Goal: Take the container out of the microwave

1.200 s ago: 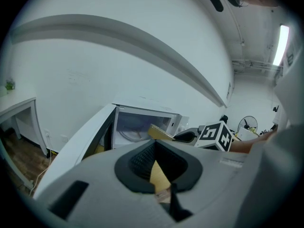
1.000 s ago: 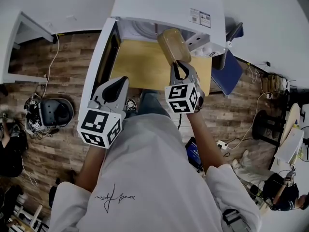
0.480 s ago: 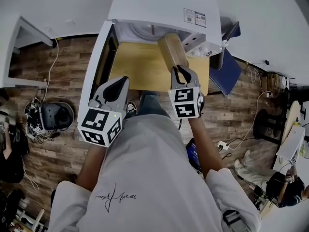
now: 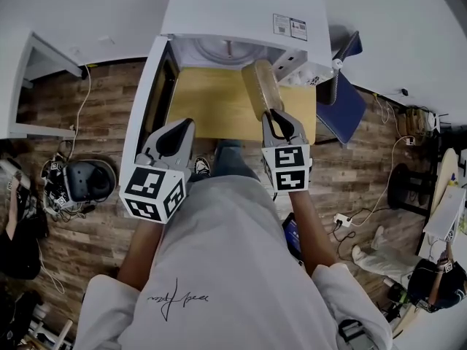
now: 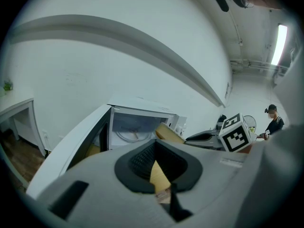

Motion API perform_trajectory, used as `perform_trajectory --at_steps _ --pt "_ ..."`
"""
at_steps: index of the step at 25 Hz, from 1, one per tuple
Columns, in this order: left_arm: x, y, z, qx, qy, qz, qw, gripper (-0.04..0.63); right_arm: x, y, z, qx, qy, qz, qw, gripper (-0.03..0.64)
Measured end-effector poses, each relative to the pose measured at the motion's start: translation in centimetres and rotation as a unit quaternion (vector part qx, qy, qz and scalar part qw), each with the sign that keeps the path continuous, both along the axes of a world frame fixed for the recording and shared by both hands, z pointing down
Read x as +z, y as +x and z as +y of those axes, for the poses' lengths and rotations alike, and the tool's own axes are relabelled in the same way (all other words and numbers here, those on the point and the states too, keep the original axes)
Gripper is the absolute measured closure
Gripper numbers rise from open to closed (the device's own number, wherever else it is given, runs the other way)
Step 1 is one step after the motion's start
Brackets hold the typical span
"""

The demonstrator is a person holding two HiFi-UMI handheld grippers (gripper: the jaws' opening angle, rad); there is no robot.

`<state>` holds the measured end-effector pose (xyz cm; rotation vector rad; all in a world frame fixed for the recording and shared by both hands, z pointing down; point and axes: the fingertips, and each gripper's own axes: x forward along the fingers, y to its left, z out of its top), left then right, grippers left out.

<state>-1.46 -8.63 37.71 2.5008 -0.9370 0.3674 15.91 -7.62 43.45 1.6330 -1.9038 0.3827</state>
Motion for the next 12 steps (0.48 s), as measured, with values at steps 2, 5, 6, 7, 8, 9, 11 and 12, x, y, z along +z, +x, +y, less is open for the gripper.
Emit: perform_trajectory --at_steps 2,5,6,7,8,9,11,12 --pt "0.1 0.1 0.1 0.002 -0.002 -0.001 1.0 0.604 -0.5 -0.1 0.2 0.001 0.006 -0.013 1.0 0.558" --pt "0.4 0.4 0.2 0.008 -0.005 -0.003 1.0 0.604 -1.1 -0.5 0.6 -0.001 0.015 -0.024 1.0 0.558" --pt "0.4 0.4 0.3 0.009 -0.006 -0.004 0.9999 0.604 -1.2 -0.6 0.8 -0.002 0.016 -0.029 0.999 0.558" --pt "0.5 0.4 0.3 0.01 -0.007 -0.005 0.9999 0.604 -1.3 -0.7 1.0 0.0 0.017 -0.035 0.999 0.558" --pt "0.5 0.3 0.4 0.01 -0.008 -0.005 0.9999 0.604 -1.4 -0.8 1.2 0.002 0.018 -0.041 0.999 0.558" --pt "0.6 0.3 0.4 0.01 -0.01 -0.006 0.9999 0.604 -1.6 -0.9 1.4 0.004 0.019 -0.048 0.999 0.558" --pt "0.7 0.3 0.4 0.011 -0.012 -0.007 0.9998 0.604 -1.9 -0.9 1.8 0.01 0.022 -0.061 0.998 0.558" --pt "0.7 0.3 0.4 0.012 -0.012 -0.008 0.9998 0.604 -2.0 -0.9 1.9 0.013 0.023 -0.067 0.997 0.558"
